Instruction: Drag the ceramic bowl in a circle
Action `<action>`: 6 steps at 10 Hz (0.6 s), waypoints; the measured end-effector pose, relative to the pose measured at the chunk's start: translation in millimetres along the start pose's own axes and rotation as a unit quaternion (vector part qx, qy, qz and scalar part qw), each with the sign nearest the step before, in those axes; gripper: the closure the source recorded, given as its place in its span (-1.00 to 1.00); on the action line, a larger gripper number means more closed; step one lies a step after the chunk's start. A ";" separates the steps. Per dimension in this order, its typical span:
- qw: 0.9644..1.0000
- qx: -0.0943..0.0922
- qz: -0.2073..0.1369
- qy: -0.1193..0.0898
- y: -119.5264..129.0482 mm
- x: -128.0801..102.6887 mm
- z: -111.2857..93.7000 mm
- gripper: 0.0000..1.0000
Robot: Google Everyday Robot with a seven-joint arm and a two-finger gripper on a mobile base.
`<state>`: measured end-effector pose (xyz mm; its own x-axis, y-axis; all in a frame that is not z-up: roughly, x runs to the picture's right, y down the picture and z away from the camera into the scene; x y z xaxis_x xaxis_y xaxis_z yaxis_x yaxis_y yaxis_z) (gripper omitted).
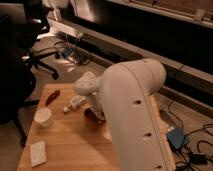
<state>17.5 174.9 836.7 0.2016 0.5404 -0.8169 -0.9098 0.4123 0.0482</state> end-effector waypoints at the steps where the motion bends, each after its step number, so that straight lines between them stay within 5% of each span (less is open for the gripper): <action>1: 1.000 0.006 0.001 0.008 -10.1 22.3 -0.9 1.00; 4: 0.999 0.016 -0.009 0.036 -15.9 84.8 -0.4 1.00; 6: 0.998 0.009 -0.036 0.057 4.8 118.9 1.5 1.00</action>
<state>37.7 242.2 740.7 0.2219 0.4227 -0.8787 -0.8877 0.4605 -0.0026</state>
